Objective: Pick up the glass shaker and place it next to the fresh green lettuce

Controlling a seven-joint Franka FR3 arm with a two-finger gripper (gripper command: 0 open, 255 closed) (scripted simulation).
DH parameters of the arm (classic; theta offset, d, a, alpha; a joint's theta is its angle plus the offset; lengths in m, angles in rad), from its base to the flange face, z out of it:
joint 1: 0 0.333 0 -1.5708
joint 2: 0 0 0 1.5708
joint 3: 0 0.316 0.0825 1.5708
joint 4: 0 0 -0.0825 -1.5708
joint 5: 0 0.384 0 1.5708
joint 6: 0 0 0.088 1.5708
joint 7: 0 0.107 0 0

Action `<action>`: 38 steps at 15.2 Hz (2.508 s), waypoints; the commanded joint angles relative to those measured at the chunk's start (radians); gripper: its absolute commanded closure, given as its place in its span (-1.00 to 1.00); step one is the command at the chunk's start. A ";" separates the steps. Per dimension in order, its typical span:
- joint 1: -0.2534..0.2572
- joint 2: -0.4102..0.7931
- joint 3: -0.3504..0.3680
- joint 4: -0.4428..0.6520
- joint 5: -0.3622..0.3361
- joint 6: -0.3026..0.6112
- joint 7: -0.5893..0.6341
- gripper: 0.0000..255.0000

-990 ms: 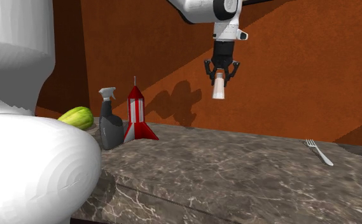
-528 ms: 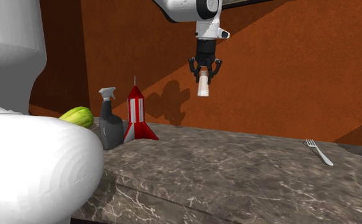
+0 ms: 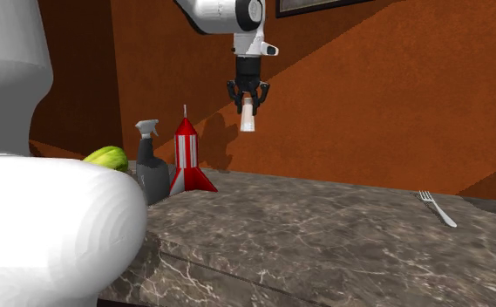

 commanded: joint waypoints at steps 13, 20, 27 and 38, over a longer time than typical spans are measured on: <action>0.144 0.022 0.190 0.013 -0.074 0.039 0.356 1.00; 0.219 0.107 0.272 0.114 -0.119 0.027 0.526 1.00; 0.305 0.242 0.338 0.286 -0.180 -0.014 0.687 1.00; 0.355 0.322 0.361 0.301 -0.218 0.046 0.771 1.00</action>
